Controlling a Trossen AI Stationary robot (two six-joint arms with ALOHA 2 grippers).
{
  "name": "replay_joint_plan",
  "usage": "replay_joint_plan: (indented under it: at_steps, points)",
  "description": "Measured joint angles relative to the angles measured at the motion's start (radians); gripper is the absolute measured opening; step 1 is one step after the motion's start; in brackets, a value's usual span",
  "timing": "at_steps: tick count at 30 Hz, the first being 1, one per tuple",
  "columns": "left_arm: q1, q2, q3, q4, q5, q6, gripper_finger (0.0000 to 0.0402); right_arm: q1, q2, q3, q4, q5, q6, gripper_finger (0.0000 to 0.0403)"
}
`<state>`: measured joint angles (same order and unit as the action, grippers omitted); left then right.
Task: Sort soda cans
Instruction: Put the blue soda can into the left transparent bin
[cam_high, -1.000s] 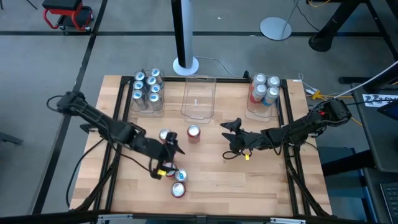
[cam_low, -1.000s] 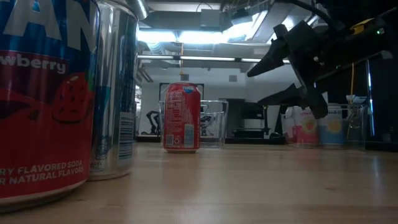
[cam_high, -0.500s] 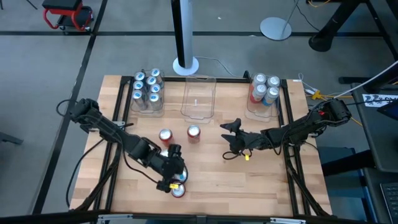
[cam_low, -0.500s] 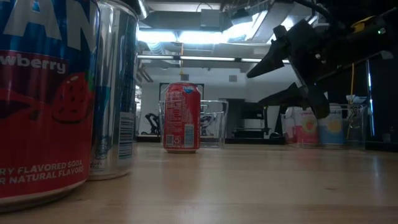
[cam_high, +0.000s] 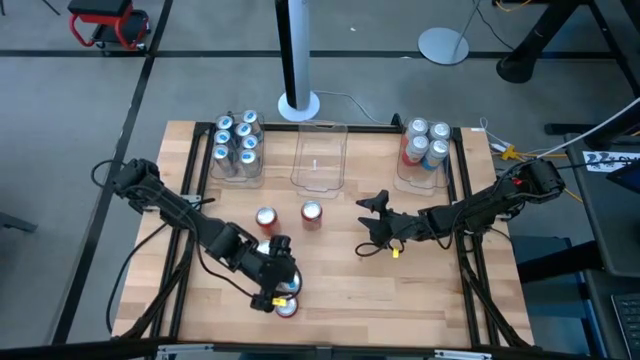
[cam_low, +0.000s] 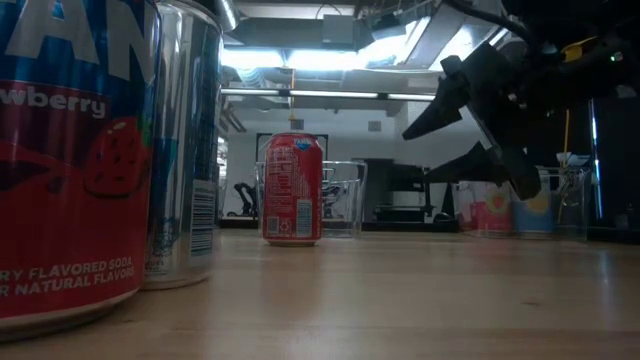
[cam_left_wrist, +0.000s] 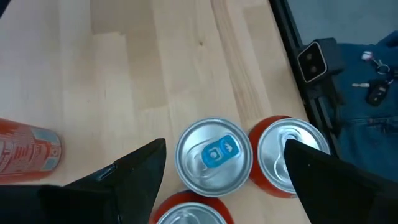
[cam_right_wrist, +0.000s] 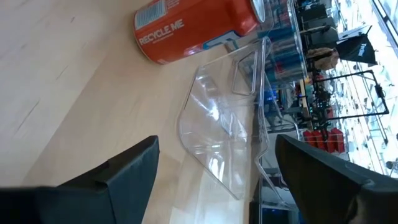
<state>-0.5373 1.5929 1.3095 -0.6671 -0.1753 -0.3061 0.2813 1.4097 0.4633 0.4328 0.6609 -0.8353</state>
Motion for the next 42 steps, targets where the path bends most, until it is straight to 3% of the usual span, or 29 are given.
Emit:
replay_joint_plan:
  at_steps: [9,29,38,42]
  points:
    - [0.001,0.0,-0.066,0.052,0.0,-0.012,0.0315,0.0,0.0,0.0,0.007,0.0,0.001,0.0321]
    - [0.025,0.069,-0.071,0.09,0.003,-0.006,0.0315,0.0,0.0,0.0,0.006,0.0,0.001,0.0321]
    - [0.044,0.067,-0.072,0.076,-0.005,-0.001,0.0235,0.0,0.0,0.0,0.006,0.0,0.0,0.0321]
    - [0.043,0.067,-0.073,0.077,-0.003,0.0,0.0228,0.0,0.0,0.0,0.005,0.0,0.0,0.0321]
